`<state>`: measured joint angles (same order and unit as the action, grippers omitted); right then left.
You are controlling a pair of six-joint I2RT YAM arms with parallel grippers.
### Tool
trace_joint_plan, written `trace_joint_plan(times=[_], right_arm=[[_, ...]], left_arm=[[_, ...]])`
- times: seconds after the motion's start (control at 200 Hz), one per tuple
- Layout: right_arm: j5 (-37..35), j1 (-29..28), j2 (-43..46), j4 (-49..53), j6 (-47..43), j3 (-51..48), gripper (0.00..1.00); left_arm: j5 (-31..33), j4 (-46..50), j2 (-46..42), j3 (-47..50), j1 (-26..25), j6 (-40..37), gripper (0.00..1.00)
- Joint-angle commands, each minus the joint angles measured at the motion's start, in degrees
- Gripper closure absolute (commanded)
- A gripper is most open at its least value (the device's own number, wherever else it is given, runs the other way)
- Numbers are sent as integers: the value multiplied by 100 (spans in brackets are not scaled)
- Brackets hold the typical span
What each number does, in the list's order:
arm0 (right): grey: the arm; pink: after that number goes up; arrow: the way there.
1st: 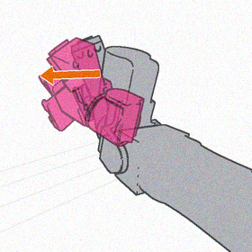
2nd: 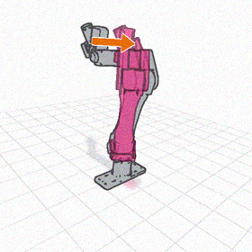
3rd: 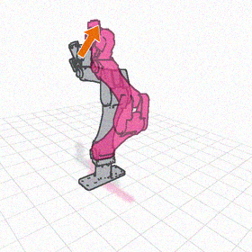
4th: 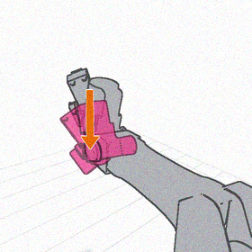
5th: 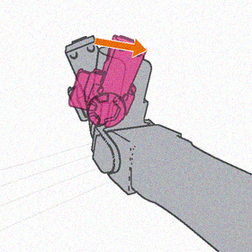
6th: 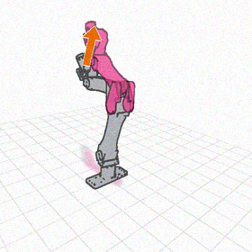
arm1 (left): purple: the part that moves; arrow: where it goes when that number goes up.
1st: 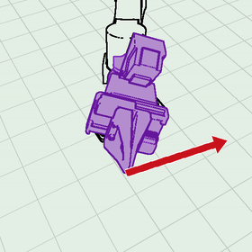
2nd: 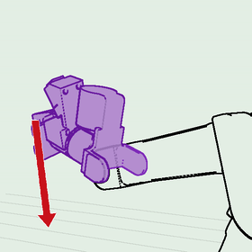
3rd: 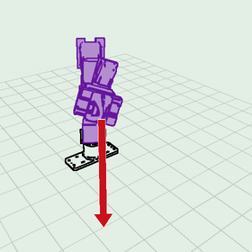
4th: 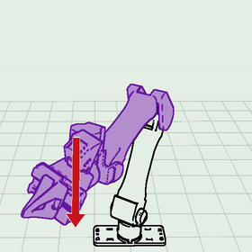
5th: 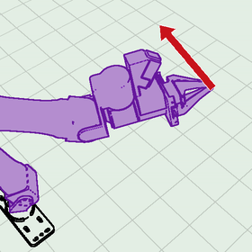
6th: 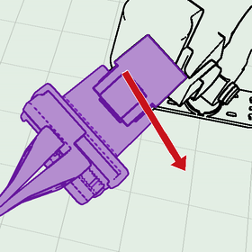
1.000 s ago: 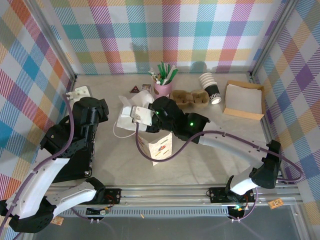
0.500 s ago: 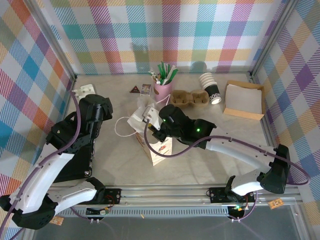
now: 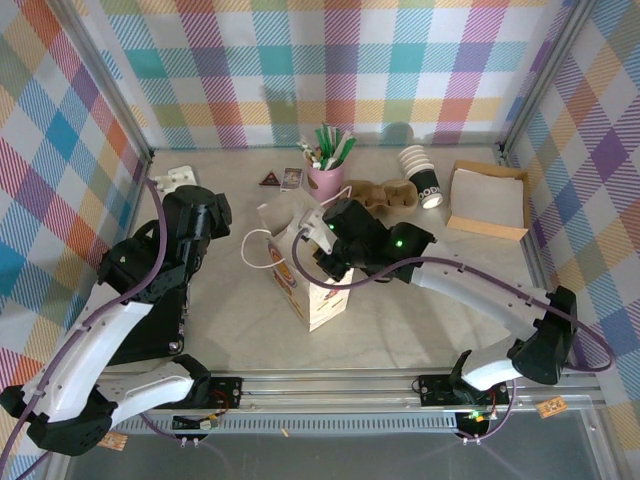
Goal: Pack the takeout coffee
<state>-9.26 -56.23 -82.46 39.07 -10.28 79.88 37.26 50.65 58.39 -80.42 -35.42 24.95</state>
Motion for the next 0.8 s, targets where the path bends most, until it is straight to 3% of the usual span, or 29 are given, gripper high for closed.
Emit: trace_joint_plan(times=[0.0, 0.345, 0.795], right_arm=[[238, 32, -281, 541, -132, 272, 96], [486, 170, -1245, 1625, -1, 1127, 92], [636, 331, -2049, 2235, 112, 1848, 84]], left_arm=[[-42, -92, -96, 32, 53, 152, 47], [-25, -11, -171, 28, 54, 216, 48], [-98, -38, -184, 97, 54, 273, 48]])
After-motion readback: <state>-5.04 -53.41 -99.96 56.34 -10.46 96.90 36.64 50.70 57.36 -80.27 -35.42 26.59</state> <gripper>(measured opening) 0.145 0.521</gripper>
